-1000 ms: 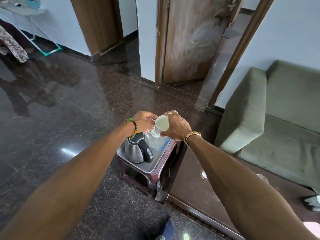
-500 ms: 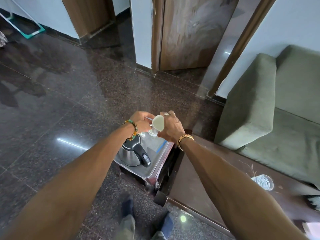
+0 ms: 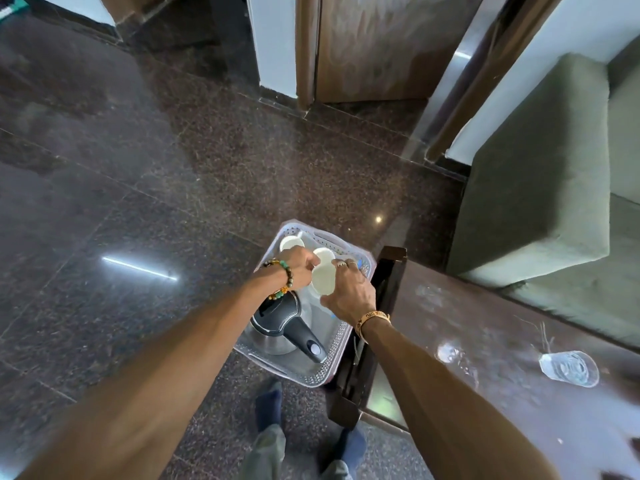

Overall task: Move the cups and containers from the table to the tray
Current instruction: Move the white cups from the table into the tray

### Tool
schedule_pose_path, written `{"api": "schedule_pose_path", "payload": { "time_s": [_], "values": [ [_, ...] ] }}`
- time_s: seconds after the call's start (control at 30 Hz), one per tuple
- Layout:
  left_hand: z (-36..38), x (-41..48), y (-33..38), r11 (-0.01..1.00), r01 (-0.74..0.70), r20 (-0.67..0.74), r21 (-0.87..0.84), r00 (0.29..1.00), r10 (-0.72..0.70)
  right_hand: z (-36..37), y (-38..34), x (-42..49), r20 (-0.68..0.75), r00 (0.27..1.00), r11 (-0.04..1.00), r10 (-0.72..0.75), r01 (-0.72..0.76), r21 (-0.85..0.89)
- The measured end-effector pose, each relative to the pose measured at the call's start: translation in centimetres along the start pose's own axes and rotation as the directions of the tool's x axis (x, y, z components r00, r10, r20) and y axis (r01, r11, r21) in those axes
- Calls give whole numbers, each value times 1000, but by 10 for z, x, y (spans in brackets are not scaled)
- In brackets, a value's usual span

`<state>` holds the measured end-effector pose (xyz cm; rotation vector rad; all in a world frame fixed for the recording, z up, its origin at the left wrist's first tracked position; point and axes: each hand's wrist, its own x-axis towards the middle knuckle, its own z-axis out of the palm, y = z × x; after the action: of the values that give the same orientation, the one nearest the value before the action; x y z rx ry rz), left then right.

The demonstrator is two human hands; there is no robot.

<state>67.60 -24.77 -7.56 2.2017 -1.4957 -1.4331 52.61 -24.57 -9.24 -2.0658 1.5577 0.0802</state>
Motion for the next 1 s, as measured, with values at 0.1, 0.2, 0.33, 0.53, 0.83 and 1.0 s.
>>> {"api": "schedule_pose_path", "payload": {
  "time_s": [0.1, 0.2, 0.33, 0.53, 0.83, 1.0],
  "values": [
    [3, 20, -10, 999, 14, 29, 43, 999, -15, 14, 4, 12, 11, 1000, 1000, 29, -29, 3],
    [6, 36, -19, 998, 23, 57, 65, 998, -27, 25, 6, 22, 34, 999, 999, 37, -37, -10],
    [7, 57, -27, 984, -20, 94, 179, 996, 3, 39, 10, 36, 37, 998, 999, 46, -46, -16],
    [16, 79, -36, 949, -35, 162, 313, 987, -17, 61, 16, 44, 63, 997, 999, 42, -43, 0],
    [18, 98, -42, 919, -56, 210, 390, 977, -29, 80, 21, 61, 87, 996, 1000, 29, -29, 2],
    [20, 103, -45, 918, -49, 210, 394, 977, -39, 89, 23, 65, 82, 996, 1000, 23, -22, -7]
  ]
}}
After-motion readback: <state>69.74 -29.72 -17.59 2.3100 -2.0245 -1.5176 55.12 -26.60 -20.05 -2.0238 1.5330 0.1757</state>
